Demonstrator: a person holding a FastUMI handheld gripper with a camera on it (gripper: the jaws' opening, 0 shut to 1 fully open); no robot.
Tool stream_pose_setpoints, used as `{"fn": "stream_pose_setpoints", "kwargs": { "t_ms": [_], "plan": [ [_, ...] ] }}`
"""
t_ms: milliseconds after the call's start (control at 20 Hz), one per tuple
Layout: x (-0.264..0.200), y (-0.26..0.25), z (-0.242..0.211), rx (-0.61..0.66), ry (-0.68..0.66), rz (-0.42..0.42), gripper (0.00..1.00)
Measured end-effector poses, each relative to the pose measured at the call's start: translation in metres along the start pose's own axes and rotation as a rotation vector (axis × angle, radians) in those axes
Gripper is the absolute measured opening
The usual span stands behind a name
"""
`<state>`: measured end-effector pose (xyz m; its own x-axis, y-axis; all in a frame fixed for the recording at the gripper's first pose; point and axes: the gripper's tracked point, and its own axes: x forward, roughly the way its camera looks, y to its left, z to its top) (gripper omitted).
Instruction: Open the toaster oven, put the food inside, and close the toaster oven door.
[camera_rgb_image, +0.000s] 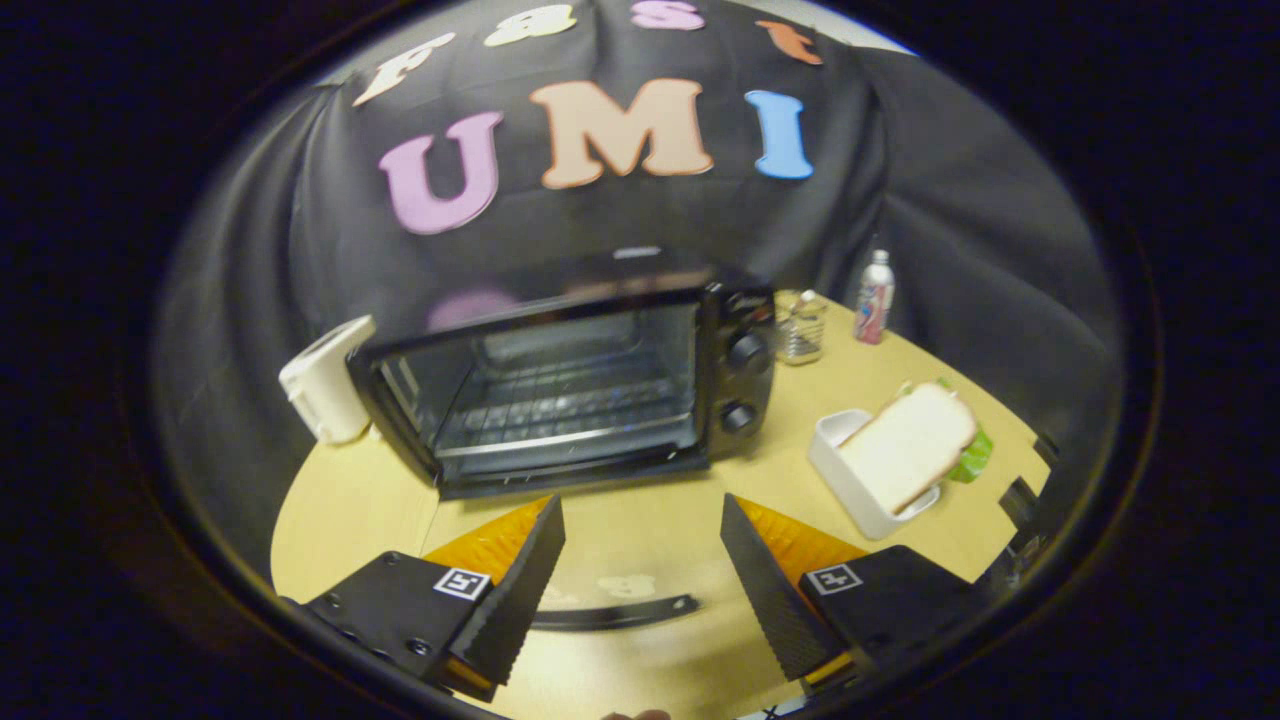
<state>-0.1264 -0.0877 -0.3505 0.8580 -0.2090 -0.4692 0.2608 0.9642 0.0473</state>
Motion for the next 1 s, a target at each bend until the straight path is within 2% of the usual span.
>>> {"fn": "stream_pose_setpoints", "kwargs": {
  "t_ms": [250,550,800,1000],
  "plan": [
    [0.002,-0.087,0.073,0.054,-0.132,-0.196,0.98],
    [0.010,-0.187,0.097,0.113,-0.170,-0.386,0.98],
    [0.019,-0.232,0.088,0.178,-0.144,-0.448,0.98],
    [0.035,-0.251,0.061,0.270,-0.077,-0.434,0.98]
  ]
}}
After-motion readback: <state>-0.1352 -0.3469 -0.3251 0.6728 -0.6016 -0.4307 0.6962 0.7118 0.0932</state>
